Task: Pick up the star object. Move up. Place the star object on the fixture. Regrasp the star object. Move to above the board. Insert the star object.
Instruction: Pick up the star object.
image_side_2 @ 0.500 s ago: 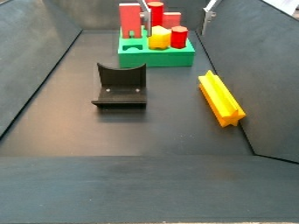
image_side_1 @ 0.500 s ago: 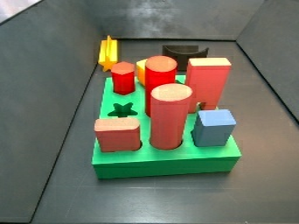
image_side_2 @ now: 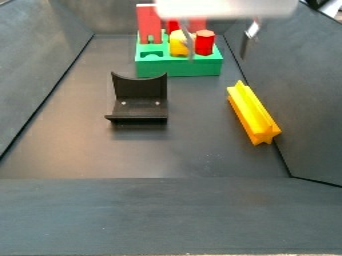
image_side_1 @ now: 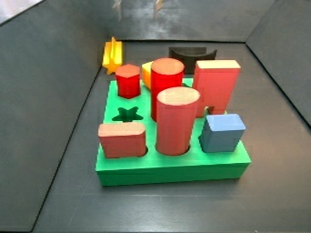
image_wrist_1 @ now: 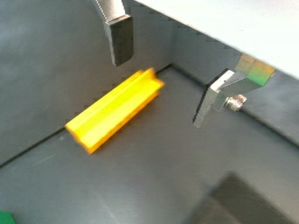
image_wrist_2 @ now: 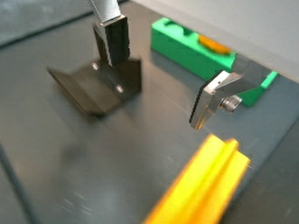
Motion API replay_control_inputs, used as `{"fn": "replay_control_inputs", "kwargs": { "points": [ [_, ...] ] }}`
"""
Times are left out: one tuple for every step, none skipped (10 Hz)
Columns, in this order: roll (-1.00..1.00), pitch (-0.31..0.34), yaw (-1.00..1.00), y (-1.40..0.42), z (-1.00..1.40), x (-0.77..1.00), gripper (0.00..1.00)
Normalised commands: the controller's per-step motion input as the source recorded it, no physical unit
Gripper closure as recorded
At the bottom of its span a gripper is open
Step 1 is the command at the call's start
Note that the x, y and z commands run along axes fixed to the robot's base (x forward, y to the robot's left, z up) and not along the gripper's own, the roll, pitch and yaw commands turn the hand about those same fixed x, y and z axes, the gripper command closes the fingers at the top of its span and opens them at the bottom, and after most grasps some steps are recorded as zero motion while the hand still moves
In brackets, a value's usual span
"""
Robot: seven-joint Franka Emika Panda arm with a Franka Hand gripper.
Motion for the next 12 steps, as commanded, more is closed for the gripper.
{"fn": "replay_control_inputs", "kwargs": {
  "points": [
    [0.26,-0.140,0.33,-0.15,-0.81,-0.57,0.00],
    [0.27,-0.124,0.32,-0.15,-0.82,-0.59,0.00],
    [0.25,-0.106,0.25,-0.19,-0.87,-0.51,0.00],
    [0.19,-0.037,0.11,-0.21,-1.00,-0.27,0.00],
    [0.14,-0.020,0.00,-0.23,-1.00,-0.05,0.00],
    [0.13,-0.019,0.00,-0.19,-1.00,0.00,0.00],
    [0.13,-0.004,0.00,-0.15,-1.00,0.04,0.00],
    [0.15,0.000,0.00,-0.15,-1.00,0.00,0.00],
    [0.21,0.000,0.05,-0.11,-0.93,0.00,0.00],
    [0.30,0.000,0.14,-0.06,-0.73,-0.11,0.00],
    [0.33,0.000,0.15,0.00,-0.63,-0.23,0.00],
    [0.28,0.000,0.15,0.00,-0.73,-0.25,0.00]
  ]
}}
